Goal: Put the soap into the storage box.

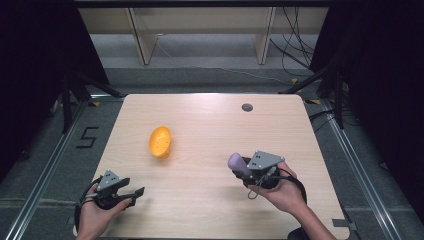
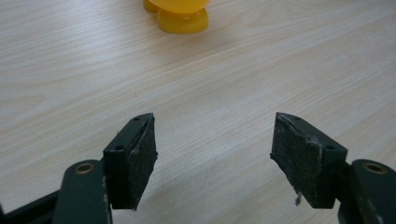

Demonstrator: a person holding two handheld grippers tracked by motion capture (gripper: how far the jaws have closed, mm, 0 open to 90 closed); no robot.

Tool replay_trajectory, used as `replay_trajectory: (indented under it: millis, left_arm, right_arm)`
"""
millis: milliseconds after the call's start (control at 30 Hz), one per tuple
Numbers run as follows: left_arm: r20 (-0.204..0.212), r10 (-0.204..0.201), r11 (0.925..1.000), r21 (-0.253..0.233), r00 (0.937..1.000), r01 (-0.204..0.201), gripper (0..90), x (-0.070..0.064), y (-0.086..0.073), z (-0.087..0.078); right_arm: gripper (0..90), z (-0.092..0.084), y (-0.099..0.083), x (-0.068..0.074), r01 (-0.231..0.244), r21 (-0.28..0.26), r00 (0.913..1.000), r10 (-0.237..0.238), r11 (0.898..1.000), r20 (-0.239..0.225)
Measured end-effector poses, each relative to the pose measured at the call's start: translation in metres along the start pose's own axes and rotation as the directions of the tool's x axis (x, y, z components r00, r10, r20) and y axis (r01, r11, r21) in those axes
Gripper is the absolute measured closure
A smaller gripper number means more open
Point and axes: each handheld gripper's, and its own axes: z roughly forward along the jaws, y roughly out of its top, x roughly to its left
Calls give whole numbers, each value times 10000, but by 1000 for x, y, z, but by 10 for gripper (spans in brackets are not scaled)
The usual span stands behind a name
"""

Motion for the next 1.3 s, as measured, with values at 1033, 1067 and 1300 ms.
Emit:
replay_trajectory:
  millis: [1033, 1067, 1300]
  left_arm:
    - [2245, 623, 9888, -1466, 9725, -295, 290, -57, 74, 19]
    - [2457, 691, 9881, -1500, 9669, -324, 290, -61, 80, 19]
    - [3217, 814, 9866, -1600, 9433, -306, 300, -76, 102, 20]
  right_arm:
    - [502, -7, 21, 28, 3094, 100, 9077, -2985, 9509, 2949]
    - [502, -7, 22, 32, 3523, 377, 8827, -3455, 9351, 3185]
    - [502, -3, 21, 41, 4269, 999, 8361, -4344, 8988, 3349]
